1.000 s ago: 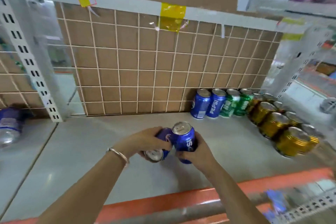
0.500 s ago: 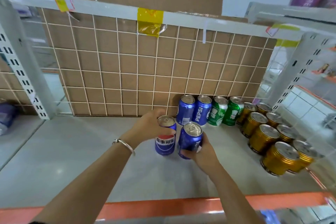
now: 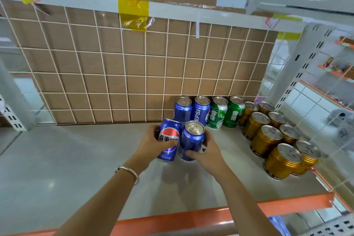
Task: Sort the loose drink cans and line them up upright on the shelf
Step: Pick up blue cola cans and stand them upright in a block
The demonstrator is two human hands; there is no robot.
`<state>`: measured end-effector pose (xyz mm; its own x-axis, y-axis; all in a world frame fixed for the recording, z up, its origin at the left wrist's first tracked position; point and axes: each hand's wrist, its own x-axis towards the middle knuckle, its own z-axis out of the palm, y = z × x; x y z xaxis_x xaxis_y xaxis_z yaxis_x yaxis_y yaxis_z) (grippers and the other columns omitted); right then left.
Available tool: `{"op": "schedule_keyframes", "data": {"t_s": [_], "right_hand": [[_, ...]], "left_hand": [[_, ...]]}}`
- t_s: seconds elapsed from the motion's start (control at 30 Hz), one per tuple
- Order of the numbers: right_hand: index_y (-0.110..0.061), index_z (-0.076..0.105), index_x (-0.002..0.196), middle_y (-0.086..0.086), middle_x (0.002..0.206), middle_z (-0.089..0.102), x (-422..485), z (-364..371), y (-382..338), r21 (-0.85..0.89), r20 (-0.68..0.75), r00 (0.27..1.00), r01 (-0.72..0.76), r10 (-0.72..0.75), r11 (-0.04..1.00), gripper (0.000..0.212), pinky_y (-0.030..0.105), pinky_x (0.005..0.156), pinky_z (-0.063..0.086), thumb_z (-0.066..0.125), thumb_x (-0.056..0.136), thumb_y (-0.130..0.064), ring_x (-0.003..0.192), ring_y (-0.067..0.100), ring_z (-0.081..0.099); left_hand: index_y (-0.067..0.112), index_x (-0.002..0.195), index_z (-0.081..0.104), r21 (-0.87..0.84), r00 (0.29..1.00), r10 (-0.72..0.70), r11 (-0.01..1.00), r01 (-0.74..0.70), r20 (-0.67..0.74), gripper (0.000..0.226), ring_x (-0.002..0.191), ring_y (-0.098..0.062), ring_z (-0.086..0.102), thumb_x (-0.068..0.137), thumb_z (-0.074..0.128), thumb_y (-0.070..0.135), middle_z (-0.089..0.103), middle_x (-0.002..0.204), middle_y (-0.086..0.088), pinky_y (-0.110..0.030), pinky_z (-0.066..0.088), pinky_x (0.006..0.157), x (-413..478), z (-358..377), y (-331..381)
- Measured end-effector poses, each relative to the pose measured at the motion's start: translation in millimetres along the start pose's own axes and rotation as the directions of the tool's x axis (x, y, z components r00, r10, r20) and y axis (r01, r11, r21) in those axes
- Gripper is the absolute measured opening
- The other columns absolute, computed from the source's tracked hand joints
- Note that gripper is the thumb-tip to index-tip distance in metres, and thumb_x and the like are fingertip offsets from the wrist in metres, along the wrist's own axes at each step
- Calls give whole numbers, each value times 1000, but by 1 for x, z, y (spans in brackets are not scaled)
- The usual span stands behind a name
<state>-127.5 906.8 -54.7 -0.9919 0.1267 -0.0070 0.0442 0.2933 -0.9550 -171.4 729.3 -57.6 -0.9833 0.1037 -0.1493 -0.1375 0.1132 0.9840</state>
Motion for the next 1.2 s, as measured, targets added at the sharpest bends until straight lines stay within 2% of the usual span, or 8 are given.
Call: {"op": "schedule_keyframes", "data": {"t_s": [0.2,0.33,0.47,0.6,0.77,0.93,1.07,1.2], "right_hand": [[-15,48,119,-4,110,60,20,-4,-3,-35,-137,988,-71,66,997,60,27,84,43,83,70,-13,103,16,60],[-17,43,125,1,124,52,25,-1,-5,-372,-288,957,-151,41,916,79,43,102,37,85,60,-34,120,23,49],[-17,34,136,4,132,43,23,-7,-4,-467,-309,951,-137,-16,873,90,40,105,30,83,62,-39,127,24,40],[-25,31,139,-3,122,30,23,-23,-4,-280,-51,998,-49,36,959,91,24,97,32,83,65,-19,117,10,33],[-35,45,108,-10,112,52,19,-37,-8,-237,110,994,53,-27,970,60,6,70,43,77,70,-2,89,-8,56],[-20,39,116,-5,113,41,17,-23,-5,-357,-113,992,-97,60,929,75,31,86,44,88,60,-36,102,14,50],[-19,27,140,2,130,45,17,-8,-4,-256,-85,996,-61,41,965,88,33,88,48,81,70,-24,116,24,55],[-30,21,143,1,110,59,19,-15,-15,-81,98,989,-106,114,991,80,32,60,58,66,82,-4,75,23,70]], "left_hand": [[5,118,56,-248,998,-26,968,40,56,71,91,-27,68,53,82,19,70,102,-13,-41,56,81,0,16,-10],[17,118,54,-173,998,29,985,-19,53,63,93,-20,68,64,84,9,69,104,-4,-35,57,79,2,23,-11],[22,122,52,-183,990,103,980,-83,101,70,99,-19,66,62,84,3,69,109,-1,-34,54,85,5,31,-13],[25,129,47,-243,978,137,965,-95,160,81,107,-17,64,59,84,7,66,118,-1,-29,53,85,7,28,-17],[22,130,45,-162,974,177,975,-153,143,75,108,-12,63,68,78,-2,65,119,2,-23,53,82,8,29,-21],[29,125,42,-71,976,201,978,-196,80,75,105,1,61,66,81,3,61,119,9,-16,52,82,8,31,-21],[24,129,36,28,977,209,977,-210,32,76,111,-5,56,69,80,6,53,126,5,-17,49,88,11,34,-19],[17,135,35,190,983,164,971,-147,-79,81,113,-12,46,69,82,16,35,126,6,-34,43,101,14,29,-12]]}}
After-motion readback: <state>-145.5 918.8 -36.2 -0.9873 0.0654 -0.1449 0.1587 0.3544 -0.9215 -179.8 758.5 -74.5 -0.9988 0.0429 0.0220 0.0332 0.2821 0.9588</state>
